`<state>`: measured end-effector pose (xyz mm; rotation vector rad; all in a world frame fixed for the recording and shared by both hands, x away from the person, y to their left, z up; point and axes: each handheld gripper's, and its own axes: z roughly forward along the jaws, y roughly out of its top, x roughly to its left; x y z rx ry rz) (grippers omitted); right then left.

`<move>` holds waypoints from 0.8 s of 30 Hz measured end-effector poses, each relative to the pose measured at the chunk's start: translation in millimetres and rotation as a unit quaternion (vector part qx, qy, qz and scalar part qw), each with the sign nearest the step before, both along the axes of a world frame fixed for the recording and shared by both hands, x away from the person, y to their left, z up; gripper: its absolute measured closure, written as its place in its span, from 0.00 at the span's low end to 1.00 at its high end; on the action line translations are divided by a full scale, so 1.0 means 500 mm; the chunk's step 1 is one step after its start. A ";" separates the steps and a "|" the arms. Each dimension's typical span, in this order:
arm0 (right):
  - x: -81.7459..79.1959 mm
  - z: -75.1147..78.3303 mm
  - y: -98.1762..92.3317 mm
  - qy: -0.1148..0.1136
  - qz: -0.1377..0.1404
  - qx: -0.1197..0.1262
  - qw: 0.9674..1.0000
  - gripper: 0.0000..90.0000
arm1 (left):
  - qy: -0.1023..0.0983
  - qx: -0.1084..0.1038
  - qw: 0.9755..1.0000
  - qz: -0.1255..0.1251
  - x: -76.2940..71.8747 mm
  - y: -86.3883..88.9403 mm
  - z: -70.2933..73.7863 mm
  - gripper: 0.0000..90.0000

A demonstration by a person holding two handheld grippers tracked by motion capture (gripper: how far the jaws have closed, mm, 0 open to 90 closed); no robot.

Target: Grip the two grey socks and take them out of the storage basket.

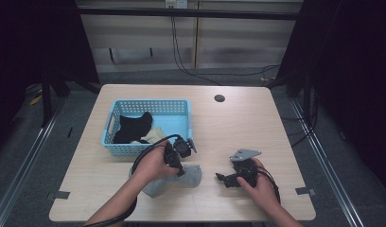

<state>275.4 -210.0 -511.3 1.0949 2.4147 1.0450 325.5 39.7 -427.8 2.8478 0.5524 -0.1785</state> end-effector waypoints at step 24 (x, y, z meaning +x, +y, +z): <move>0.000 0.000 0.000 0.000 0.000 0.000 1.000 0.13 | -0.021 -0.039 0.998 0.040 -0.011 0.038 0.005 0.36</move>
